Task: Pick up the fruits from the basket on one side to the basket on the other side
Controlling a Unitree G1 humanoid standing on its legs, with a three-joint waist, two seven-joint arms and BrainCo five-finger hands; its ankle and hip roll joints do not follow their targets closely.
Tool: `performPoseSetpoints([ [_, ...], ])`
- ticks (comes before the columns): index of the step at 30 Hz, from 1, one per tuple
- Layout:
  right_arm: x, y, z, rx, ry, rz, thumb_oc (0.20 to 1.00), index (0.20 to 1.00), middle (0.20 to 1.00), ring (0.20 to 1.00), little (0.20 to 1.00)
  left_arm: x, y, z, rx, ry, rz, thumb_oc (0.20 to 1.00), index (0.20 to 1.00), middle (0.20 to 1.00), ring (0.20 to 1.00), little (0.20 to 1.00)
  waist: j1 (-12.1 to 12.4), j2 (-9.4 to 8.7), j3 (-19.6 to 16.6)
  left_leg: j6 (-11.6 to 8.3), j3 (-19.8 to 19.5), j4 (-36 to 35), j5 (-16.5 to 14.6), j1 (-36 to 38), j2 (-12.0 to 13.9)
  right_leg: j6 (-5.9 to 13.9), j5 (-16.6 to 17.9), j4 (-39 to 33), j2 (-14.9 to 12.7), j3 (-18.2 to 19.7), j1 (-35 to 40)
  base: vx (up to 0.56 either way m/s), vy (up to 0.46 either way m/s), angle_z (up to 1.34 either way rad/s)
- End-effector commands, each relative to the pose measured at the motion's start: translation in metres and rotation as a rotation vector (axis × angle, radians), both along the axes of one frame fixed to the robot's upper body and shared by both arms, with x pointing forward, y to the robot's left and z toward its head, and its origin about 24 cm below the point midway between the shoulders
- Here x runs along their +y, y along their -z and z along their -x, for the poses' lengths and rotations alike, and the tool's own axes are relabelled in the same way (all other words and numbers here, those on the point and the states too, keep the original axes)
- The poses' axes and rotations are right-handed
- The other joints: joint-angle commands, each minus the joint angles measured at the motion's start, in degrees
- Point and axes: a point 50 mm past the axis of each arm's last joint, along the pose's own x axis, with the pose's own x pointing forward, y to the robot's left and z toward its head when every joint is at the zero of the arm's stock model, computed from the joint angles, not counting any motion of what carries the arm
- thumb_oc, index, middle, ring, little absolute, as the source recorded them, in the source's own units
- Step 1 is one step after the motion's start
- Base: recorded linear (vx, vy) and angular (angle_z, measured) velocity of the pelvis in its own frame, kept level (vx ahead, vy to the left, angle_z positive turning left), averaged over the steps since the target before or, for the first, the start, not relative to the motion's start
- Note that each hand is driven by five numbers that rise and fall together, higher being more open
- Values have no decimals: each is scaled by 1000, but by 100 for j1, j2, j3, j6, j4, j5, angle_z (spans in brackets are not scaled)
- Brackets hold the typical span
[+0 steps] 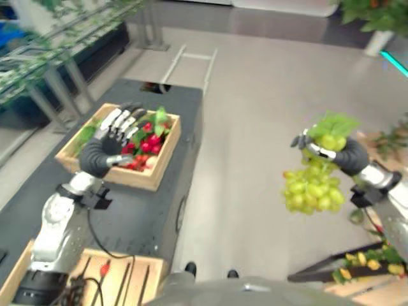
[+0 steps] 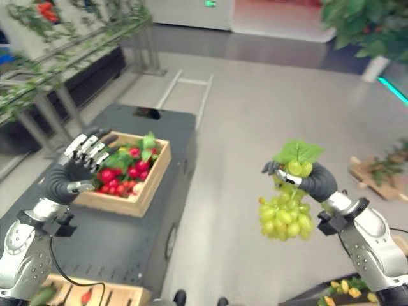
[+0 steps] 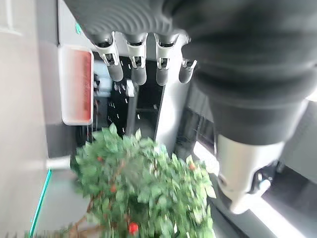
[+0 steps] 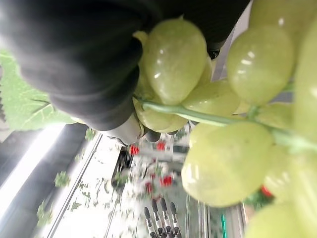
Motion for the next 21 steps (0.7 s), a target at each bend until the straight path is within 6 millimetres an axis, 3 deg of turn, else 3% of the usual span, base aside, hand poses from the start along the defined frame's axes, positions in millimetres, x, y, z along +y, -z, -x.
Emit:
performPoseSetpoints([
  [1,1,-42,-9,-220,-3,-9,200,200,200,200,200,6,-32,1,-183,-41,-25,1000,1000,1000,1000,1000,90,-1,-108,-60,363,119,-490,161,-51,304,-16,-241,162,274,369,-32,160,-89],
  [5,-1,-41,-11,-217,13,-15,200,200,200,200,200,9,-37,0,-208,-64,-21,1000,1000,1000,1000,1000,27,55,-156,0,721,11,-520,250,-28,453,101,-162,98,531,177,-42,165,-84],
  [8,-3,-40,-12,-220,39,-16,200,200,200,200,200,7,-41,-2,-234,-67,-17,1000,1000,1000,1000,1000,-153,106,-131,24,1197,-76,-545,293,-23,651,432,-214,12,691,-150,-82,122,-67],
  [11,1,-41,-15,-234,37,-33,200,200,200,200,200,6,-46,-2,-258,-77,-21,1000,1000,1000,1000,1000,-31,201,-54,1,1550,-92,-541,243,109,635,356,-31,-177,-77,-381,-116,33,-125],
  [13,-1,-39,-14,-226,47,-34,200,200,200,200,200,4,-46,-3,-265,-75,-20,1000,1000,1000,1000,1000,28,253,-55,-10,1694,-93,-539,261,166,481,120,230,-343,-926,-286,-65,2,-80],
  [14,-2,-40,-13,-228,50,-32,200,200,200,200,200,4,-47,-3,-269,-74,-17,1000,1000,1000,1000,1000,72,270,-70,-19,1762,-82,-561,281,198,399,2,342,-464,-1385,-195,-74,-47,-65],
  [15,-1,-40,-13,-227,42,-40,200,200,200,200,200,4,-48,-2,-266,-74,-22,1000,1000,1000,1000,1000,246,304,-141,-58,2065,-96,-577,325,297,275,-180,520,-711,-2467,-7,-44,-45,-65],
  [16,-1,-40,-13,-227,42,-40,200,200,200,200,200,4,-48,-2,-266,-74,-22,1000,1000,1000,1000,1000,239,302,-138,-59,2058,-100,-575,330,294,276,-186,526,-715,-2473,-3,30,-63,-68],
  [17,0,-41,-14,-229,37,-36,200,200,200,200,200,5,-49,-2,-270,-75,-25,1000,1000,1000,1000,1000,349,304,-207,-102,2155,-175,-674,422,321,344,-305,556,-836,-2880,186,24,-88,-89],
  [18,3,-41,-16,-229,27,-41,200,200,200,200,200,4,-48,-2,-264,-74,-26,1000,1000,1000,1000,1000,461,265,-275,-124,2352,-233,-659,432,328,401,-203,326,-949,-3302,340,15,-125,-105],
  [19,4,-39,-17,-221,21,-49,200,200,200,200,200,3,-46,-2,-258,-72,-30,1000,1000,1000,1000,1000,474,253,-296,-130,2463,-309,-622,475,355,436,-95,165,-942,-3391,352,-35,-147,-125],
  [21,6,-39,-16,-220,9,-42,200,200,200,200,200,4,-44,0,-253,-77,-21,1000,1000,1000,1000,1000,440,263,-366,-107,2562,-368,-629,537,379,486,-30,55,-841,-3176,313,43,-171,-80],
])
